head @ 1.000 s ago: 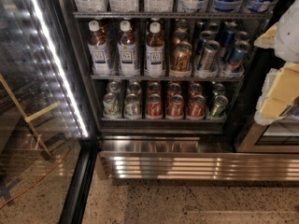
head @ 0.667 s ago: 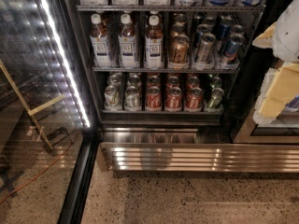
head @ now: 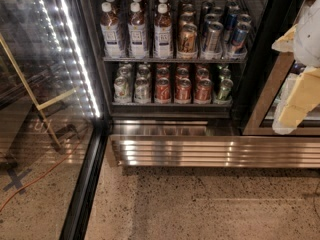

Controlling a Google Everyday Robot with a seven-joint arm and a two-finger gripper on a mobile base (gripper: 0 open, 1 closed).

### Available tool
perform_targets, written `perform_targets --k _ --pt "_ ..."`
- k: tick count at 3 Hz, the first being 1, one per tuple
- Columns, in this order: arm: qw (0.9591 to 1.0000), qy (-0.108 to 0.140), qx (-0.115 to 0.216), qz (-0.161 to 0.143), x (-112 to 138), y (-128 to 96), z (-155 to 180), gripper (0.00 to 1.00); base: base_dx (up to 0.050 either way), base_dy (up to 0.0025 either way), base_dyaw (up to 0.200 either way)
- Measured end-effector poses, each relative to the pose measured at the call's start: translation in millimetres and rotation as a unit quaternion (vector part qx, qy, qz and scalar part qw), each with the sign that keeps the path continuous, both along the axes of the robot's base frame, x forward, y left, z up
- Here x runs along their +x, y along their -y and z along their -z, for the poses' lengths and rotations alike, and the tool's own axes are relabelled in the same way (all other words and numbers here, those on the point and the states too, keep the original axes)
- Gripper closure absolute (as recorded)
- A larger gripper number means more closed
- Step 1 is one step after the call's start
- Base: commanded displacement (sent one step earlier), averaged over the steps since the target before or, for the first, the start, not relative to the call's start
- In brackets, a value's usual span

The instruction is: Close left fridge door

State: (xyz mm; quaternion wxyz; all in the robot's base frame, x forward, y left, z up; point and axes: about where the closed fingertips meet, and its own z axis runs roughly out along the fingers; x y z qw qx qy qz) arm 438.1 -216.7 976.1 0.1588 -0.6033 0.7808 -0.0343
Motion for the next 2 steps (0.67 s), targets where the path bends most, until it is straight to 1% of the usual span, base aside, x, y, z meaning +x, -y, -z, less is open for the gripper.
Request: perform_targets --k 2 --pt "1.0 0.0 0.0 0.0 0.0 0.0 0.0 0.0 -0.05 0.00002 0.0"
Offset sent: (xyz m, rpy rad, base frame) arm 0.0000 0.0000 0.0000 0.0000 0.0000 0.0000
